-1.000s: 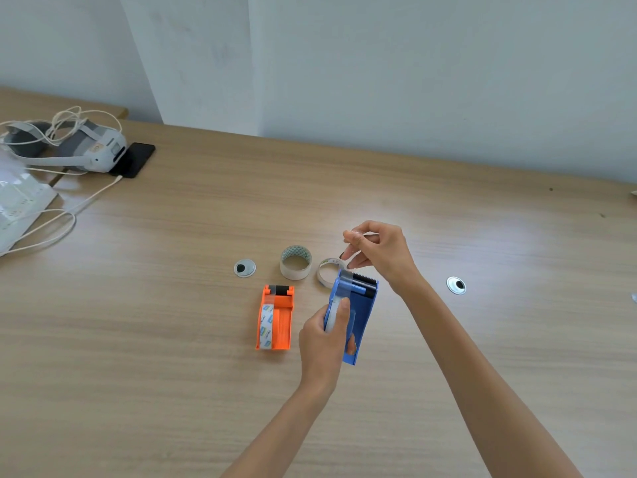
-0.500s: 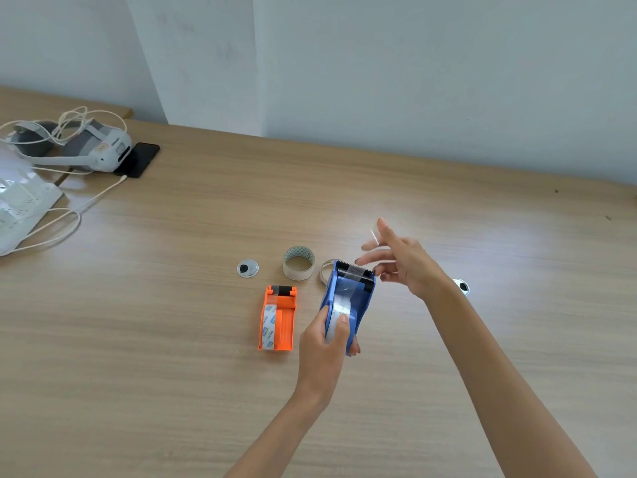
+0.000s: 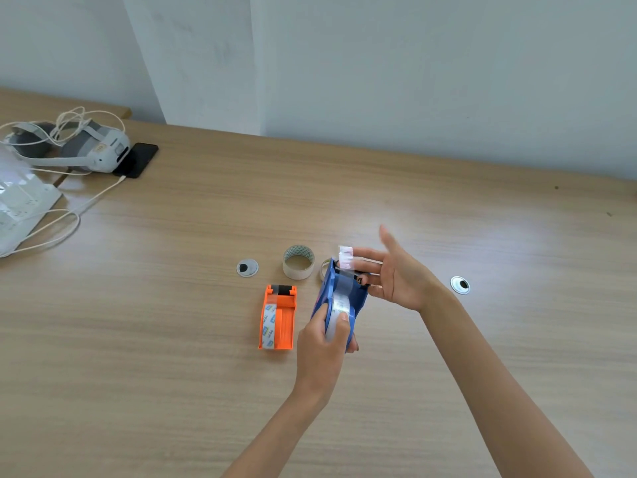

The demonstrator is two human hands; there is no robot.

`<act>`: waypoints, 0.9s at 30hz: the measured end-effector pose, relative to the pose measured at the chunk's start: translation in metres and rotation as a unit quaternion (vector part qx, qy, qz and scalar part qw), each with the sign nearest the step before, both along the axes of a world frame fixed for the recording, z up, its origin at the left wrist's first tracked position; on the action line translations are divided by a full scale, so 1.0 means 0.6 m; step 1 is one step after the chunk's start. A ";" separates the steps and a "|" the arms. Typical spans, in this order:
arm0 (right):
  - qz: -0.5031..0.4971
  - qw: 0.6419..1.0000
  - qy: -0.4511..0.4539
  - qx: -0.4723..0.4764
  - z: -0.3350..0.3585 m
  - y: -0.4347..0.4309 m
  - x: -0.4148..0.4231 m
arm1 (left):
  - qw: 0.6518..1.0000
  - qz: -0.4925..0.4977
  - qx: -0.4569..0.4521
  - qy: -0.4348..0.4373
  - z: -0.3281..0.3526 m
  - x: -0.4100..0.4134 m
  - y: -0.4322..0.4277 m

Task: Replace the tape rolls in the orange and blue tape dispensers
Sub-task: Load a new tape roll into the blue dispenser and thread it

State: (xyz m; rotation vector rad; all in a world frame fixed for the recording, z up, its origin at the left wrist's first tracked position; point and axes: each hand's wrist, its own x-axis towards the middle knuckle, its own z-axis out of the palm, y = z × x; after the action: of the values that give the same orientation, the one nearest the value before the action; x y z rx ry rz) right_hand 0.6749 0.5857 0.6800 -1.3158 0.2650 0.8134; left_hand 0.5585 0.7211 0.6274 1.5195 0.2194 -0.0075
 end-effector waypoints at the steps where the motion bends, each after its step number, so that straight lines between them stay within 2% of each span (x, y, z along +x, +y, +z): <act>1: 0.014 0.998 -0.041 -0.055 0.001 0.005 -0.002 | 1.000 -0.002 0.008 0.001 -0.001 -0.001 0.000; 4: 0.020 0.985 -0.112 -0.129 -0.002 0.017 -0.004 | 1.000 0.000 0.018 0.006 -0.003 -0.003 -0.002; 9: -0.044 0.984 -0.126 -0.120 0.005 0.025 0.003 | 1.000 0.002 0.013 0.004 -0.002 -0.009 -0.004; 15: -0.140 0.949 -0.219 -0.176 -0.009 0.045 -0.004 | 0.999 -0.033 0.003 -0.010 0.008 -0.009 -0.003; 20: -0.178 0.934 -0.246 -0.190 -0.024 0.056 -0.002 | 0.999 -0.040 -0.002 0.003 0.009 -0.004 0.000; 27: -0.184 0.927 -0.249 -0.212 -0.046 0.066 -0.003 | 0.999 -0.049 0.004 0.020 0.002 -0.010 0.002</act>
State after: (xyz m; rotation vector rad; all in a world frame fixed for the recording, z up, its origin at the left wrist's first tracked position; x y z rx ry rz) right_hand 0.6733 0.6253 0.6525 -1.7618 0.2776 0.0839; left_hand 0.5527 0.7224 0.6285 1.5371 0.1770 -0.1148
